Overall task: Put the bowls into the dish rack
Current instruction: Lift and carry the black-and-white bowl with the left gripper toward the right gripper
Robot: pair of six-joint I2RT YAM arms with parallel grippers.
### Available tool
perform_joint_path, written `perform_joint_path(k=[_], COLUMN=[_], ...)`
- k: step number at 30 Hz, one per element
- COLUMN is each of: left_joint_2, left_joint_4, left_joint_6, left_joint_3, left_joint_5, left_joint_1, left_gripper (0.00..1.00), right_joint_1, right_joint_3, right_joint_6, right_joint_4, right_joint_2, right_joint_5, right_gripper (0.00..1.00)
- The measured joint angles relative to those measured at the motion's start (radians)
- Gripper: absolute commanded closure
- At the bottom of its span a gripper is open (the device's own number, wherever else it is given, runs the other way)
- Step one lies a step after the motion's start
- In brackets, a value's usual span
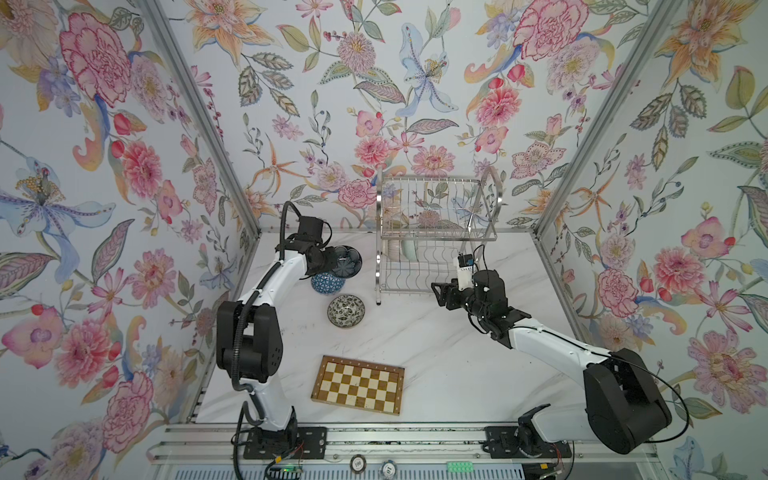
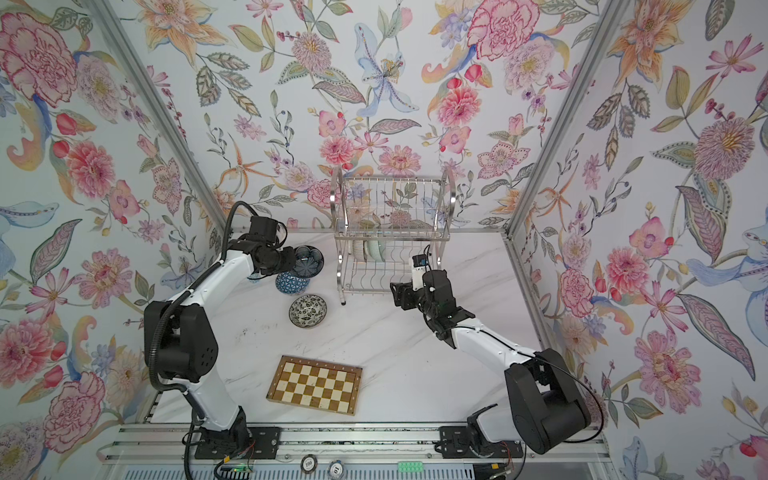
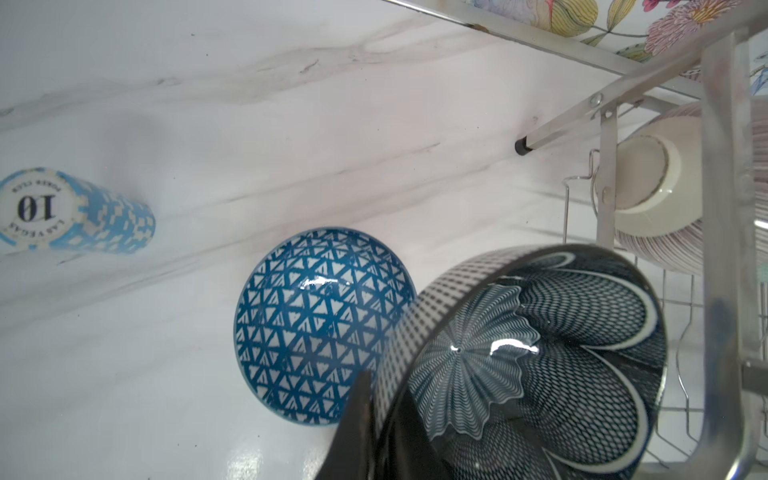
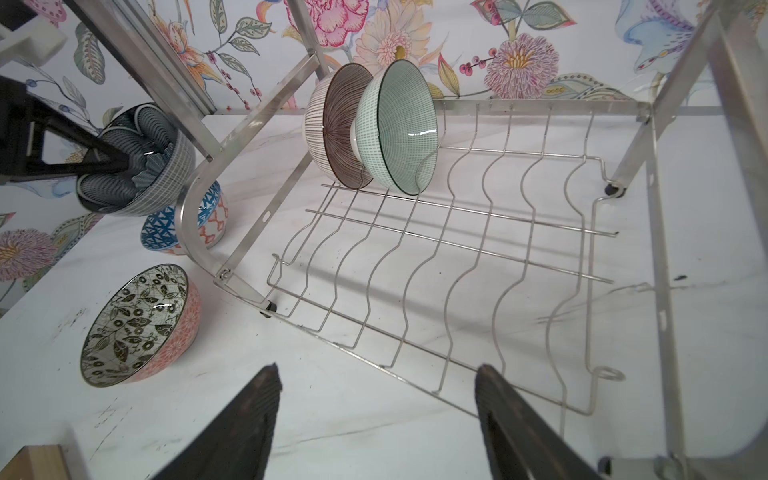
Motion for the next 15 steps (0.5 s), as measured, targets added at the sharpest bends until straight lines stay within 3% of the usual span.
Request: perform_joint_path(k=[9,15], left_joint_2=[-0.252,-0.335], left_joint_4=[-0.002,0.006], left_joint_6=[-0.022,-0.022], left_joint_3=[-0.287,-0.37], left_joint_5=[0.099,0.137], left_joint_1=[-0.039,-0.22], left_gripper=[1.0,1.0], right_joint_1=[0.0,-0.005], right_joint_3=[-0.007,-0.029], right_joint_6=[0.045,0.104], right_joint_4=[-0.002,-0.031], right_joint_2=[-0.038,-0.077], right_joint_5=[0.115,0.191], right_gripper=[0.24,0.24])
